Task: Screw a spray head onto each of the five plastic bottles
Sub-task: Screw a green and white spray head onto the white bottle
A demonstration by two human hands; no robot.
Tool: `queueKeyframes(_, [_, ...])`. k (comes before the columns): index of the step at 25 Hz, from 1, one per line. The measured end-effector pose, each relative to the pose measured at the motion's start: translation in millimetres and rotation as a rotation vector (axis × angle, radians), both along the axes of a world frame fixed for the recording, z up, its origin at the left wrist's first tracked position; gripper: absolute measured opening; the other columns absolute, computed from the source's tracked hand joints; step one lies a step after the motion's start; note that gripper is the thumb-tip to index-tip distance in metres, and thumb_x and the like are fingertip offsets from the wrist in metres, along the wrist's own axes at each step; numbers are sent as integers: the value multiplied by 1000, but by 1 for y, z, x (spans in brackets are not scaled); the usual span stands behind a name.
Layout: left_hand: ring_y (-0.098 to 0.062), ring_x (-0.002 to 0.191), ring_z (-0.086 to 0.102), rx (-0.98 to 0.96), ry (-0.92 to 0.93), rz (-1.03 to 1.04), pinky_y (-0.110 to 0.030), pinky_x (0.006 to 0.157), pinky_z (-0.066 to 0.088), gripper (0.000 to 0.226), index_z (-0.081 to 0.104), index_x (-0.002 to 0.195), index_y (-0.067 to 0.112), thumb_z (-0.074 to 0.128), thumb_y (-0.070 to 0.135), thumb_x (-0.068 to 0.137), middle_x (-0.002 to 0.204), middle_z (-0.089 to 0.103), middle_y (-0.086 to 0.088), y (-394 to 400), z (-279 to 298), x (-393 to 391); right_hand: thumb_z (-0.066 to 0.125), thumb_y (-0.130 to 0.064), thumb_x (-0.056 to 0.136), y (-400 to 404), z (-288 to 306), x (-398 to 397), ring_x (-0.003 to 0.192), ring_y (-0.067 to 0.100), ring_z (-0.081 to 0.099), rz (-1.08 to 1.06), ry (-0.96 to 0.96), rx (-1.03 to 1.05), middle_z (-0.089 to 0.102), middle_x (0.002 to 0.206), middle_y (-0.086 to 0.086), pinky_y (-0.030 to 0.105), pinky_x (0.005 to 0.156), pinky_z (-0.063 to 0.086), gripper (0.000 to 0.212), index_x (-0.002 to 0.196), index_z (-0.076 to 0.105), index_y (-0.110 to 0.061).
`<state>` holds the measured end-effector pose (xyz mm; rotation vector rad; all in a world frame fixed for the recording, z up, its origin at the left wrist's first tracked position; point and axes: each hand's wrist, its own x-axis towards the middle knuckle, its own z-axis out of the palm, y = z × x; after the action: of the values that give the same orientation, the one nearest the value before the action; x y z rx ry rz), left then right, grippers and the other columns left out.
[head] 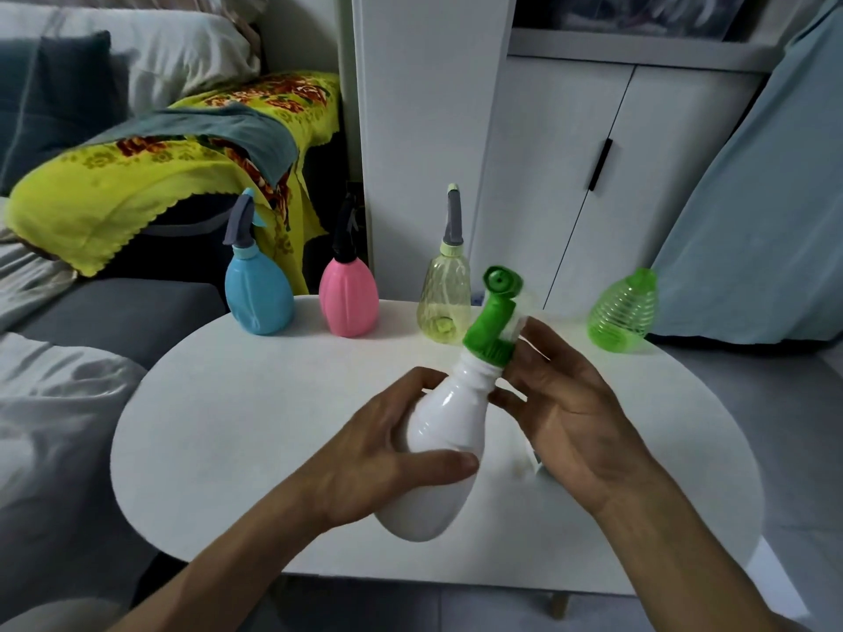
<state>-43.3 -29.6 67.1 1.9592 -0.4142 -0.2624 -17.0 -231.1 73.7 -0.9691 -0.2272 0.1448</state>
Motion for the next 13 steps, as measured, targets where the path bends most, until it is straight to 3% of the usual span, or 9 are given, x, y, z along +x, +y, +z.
queueKeyframes(2, [-8,92,64,-14,11,-6,-33,76,59,61,50,118,44,72,58,63,104,64,15,-2,-2,-1,73,-11,76,3,-1,0,99,22,71,-60,-8,15,76,107,7,37,79,56,37,112,72,-19])
queueKeyframes(8, [-8,92,63,4,18,-20,-25,71,58,60,50,118,44,69,62,64,103,63,17,-1,-4,1,73,-7,75,5,0,-3,105,23,69,-19,11,2,75,111,11,34,85,56,48,122,64,-6])
queueKeyframes(13, [-8,93,62,53,-53,-14,-18,69,54,62,48,119,43,67,65,64,105,63,17,-1,-7,-1,83,-8,66,3,3,-5,95,20,70,-63,34,-82,77,99,8,31,82,57,35,100,77,-12])
